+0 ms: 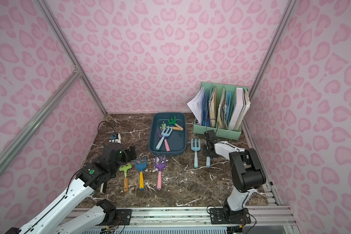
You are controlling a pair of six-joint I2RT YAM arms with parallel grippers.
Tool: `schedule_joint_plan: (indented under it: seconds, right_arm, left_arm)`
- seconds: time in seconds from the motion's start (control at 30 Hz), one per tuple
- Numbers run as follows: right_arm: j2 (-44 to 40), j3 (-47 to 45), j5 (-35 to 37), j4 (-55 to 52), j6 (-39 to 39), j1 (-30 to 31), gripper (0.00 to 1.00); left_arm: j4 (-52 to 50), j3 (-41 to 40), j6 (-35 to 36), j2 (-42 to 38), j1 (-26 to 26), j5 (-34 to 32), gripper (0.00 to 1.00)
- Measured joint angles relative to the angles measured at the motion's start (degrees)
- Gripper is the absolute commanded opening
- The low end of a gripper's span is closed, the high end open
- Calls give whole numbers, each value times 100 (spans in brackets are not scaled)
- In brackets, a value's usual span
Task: Take the hand rake out of the storage box
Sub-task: Place the rake at the center of the board.
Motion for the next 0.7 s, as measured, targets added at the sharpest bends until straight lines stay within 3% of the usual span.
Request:
schedule_joint_plan:
  seconds: [0.27, 0.7]
  right_arm:
    - [-289, 7, 7, -39, 24, 66, 64]
    - [-573, -341, -136, 13, 151, 170, 30]
  left_arm:
    - [0, -31, 15, -15, -11, -55, 98]
    - [-2, -37, 17, -87, -50, -116, 98]
